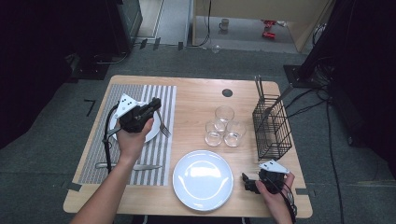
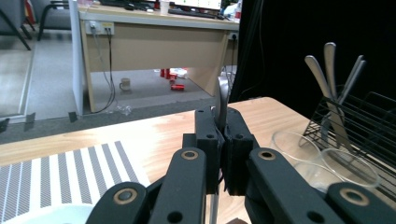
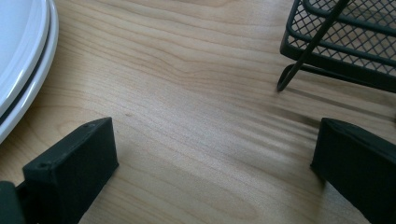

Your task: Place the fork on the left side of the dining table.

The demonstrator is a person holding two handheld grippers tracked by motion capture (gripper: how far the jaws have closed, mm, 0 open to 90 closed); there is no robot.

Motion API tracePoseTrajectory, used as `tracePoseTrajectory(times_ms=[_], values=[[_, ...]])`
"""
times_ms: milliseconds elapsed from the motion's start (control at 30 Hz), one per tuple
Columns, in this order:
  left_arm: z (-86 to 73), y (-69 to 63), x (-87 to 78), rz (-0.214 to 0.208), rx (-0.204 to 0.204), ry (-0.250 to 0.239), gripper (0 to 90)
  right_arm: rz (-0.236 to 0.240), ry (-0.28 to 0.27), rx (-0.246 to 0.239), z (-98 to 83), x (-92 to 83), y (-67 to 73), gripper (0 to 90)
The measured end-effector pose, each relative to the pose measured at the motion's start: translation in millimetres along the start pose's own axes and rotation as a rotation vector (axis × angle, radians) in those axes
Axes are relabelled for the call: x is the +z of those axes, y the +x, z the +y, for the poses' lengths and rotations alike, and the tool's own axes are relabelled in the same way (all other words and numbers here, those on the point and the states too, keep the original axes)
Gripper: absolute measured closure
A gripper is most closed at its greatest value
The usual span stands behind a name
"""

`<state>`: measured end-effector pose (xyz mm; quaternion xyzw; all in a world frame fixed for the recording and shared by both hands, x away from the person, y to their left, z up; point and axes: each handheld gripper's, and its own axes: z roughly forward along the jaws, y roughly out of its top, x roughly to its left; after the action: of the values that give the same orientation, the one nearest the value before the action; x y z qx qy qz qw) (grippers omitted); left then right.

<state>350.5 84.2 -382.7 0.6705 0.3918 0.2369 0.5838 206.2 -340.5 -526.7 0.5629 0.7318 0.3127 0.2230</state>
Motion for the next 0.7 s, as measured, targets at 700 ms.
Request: tracePoseTrajectory(times_ms=[700], values=[[6.7,24.4,44.5,0.080,0.001,0.009,88.5,-0.002,-0.001,0.002,-0.1,0.0,0.3,0.0]])
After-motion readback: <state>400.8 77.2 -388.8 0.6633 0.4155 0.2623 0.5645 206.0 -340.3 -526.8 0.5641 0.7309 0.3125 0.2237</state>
